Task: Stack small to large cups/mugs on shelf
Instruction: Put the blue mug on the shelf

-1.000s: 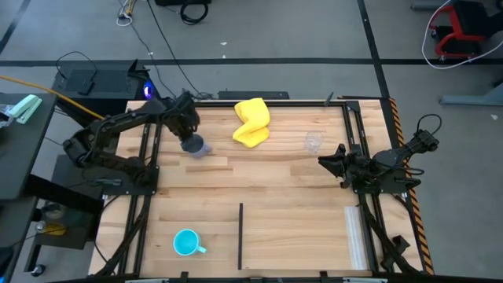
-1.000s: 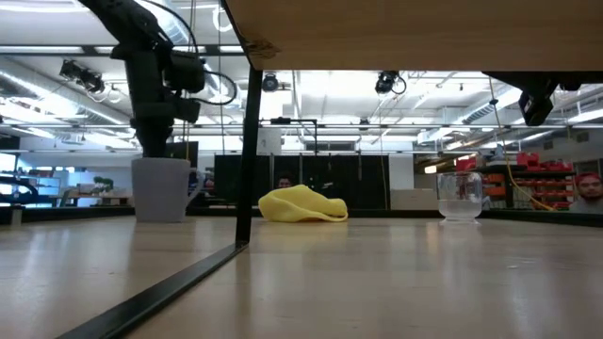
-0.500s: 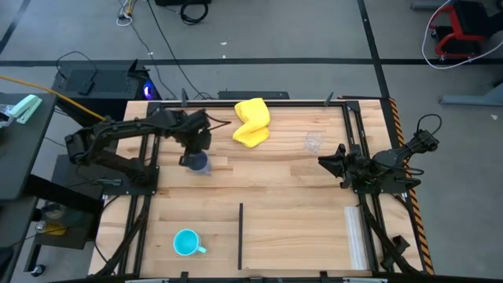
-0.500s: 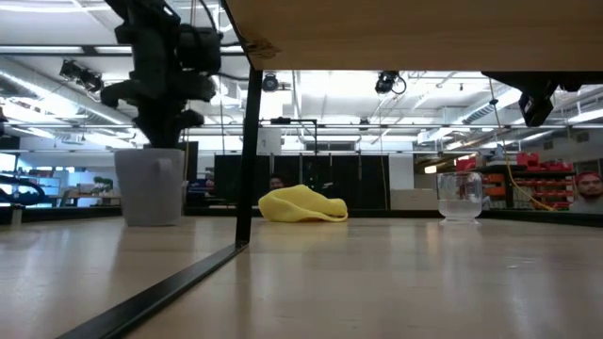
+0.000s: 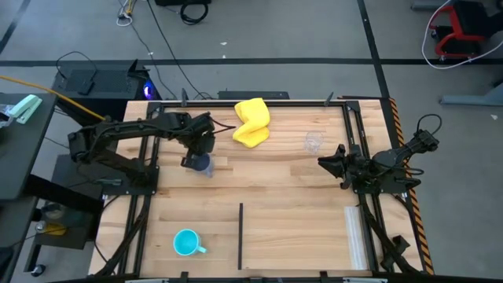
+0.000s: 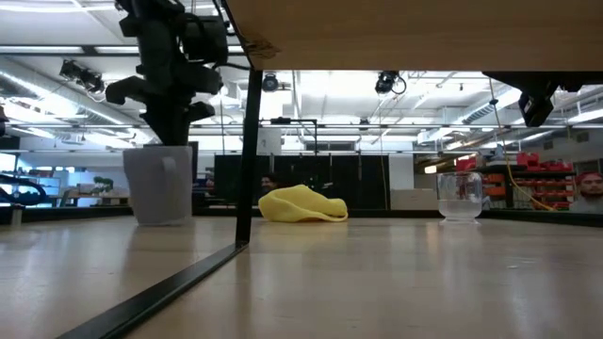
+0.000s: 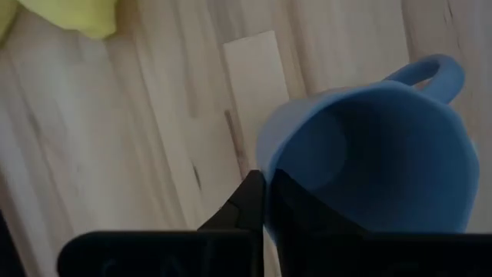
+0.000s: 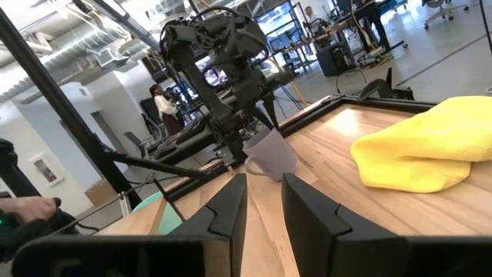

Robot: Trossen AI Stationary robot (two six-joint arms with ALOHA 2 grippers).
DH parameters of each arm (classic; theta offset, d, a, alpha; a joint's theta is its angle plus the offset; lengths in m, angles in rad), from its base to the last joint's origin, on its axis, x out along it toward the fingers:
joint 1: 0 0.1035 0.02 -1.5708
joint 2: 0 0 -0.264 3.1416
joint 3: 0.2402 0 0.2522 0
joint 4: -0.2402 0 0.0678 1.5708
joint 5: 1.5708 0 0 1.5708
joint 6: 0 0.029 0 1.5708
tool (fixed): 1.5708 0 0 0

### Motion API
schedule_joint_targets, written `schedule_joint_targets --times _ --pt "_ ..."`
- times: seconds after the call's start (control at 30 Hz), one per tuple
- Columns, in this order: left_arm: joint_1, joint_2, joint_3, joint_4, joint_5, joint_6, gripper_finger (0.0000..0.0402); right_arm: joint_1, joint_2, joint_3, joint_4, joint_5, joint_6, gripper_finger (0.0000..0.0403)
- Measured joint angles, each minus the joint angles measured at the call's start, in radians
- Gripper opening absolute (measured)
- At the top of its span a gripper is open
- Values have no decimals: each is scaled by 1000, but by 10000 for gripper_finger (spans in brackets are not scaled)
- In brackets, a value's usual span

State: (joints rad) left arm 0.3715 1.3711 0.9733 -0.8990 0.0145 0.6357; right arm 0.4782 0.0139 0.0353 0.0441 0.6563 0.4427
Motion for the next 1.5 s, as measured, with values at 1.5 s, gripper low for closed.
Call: schedule_joint_targets --times 1.5 --pt "-26 -16 123 -301 -170 -1428 100 0 0 0 -43 -123 118 91"
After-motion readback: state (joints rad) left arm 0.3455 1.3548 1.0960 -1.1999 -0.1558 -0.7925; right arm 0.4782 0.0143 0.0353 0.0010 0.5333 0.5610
